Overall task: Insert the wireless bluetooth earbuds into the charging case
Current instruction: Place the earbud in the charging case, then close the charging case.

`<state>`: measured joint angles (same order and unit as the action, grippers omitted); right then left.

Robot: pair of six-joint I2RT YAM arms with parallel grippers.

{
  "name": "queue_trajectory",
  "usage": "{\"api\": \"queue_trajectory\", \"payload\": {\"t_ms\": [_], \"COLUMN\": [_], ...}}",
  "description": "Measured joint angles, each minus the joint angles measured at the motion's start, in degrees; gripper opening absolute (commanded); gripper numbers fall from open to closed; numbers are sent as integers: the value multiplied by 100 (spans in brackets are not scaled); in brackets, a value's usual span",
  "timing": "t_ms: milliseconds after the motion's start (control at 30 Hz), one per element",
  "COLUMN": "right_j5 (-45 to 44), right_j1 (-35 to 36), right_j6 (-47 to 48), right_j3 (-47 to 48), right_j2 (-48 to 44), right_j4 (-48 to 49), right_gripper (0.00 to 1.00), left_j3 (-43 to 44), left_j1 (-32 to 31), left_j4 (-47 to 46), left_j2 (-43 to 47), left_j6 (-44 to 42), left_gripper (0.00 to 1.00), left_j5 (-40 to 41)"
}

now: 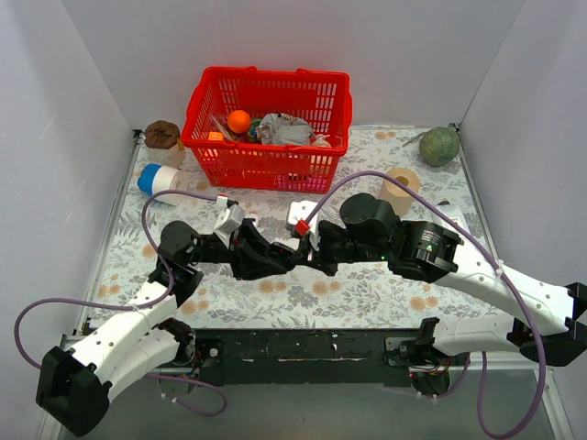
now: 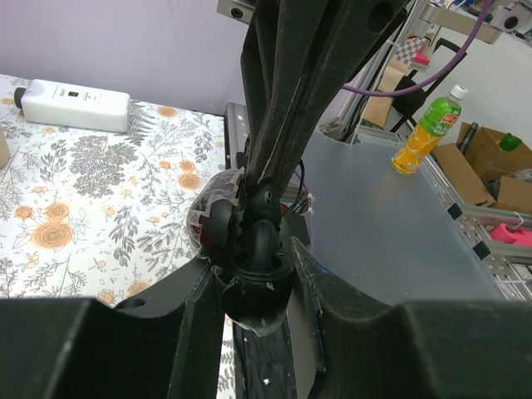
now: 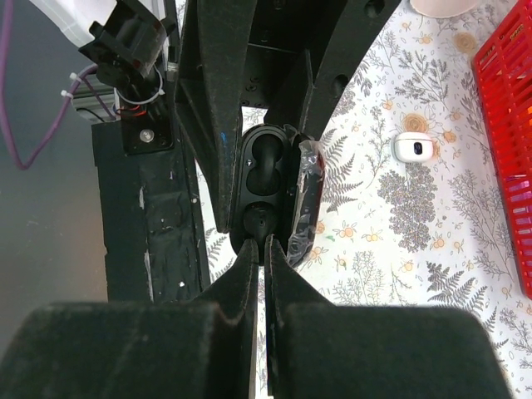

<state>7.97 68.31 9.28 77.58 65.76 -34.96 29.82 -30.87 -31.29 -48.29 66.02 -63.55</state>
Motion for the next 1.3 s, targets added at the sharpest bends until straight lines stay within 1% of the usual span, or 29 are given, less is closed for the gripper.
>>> {"api": "queue_trajectory", "payload": {"t_ms": [333, 367, 433, 467, 533, 567, 633, 733, 800, 867, 900, 933, 1000, 1033, 1167, 1300], "right_j5": [-181, -199, -234, -254, -334, -378, -426, -492, -551, -723, -813, -953, -1305, -1517, -2232, -2437], "right_j1": [68, 72, 81, 81, 81, 83, 81, 120, 120, 118, 118, 118, 114, 114, 103, 79], "right_j6": [-160, -166, -190, -205, -236, -251, -306, -343, -365, -361, -365, -374, -424, -474, -702, -787], "right_j3": [0, 0, 0, 0, 0, 4, 37, 140, 225, 291, 293, 293, 258, 208, 157, 170], "right_j2": [37, 39, 44, 46, 48, 48, 46, 44, 28, -46, -105, -192, -393, -503, -597, -225], "right_j4": [103, 105, 105, 105, 107, 107, 107, 83, 74, 90, 105, 131, 289, 400, 610, 651], "right_gripper": [1, 9, 20, 28, 35, 41, 46, 49, 50, 46, 43, 27, 4, 1, 1, 1], "left_j3": [-15, -20, -24, -26, -33, -35, -44, -52, -63, -107, -140, -160, -203, -216, -221, -221], "left_j1": [-50, -55, -59, -59, -63, -66, -72, -74, -74, -76, -76, -76, -81, -81, -105, -125], "left_j4": [-162, -181, -190, -192, -188, -186, -164, -162, -160, -149, -129, -118, -74, -28, 155, 267], "left_j2": [42, 42, 42, 42, 42, 44, 55, 63, 92, 131, 164, 184, 225, 243, 291, 361], "left_j6": [50, 50, 48, 48, 48, 46, 11, -4, -22, -37, -42, -42, -59, -70, -179, -282], "left_gripper": [0, 0, 0, 0, 0, 0, 0, 0, 0, 0, 0, 0, 0, 0, 0, 0], "left_j5": [197, 212, 238, 251, 267, 275, 321, 424, 468, 463, 463, 463, 474, 492, 616, 732]}}
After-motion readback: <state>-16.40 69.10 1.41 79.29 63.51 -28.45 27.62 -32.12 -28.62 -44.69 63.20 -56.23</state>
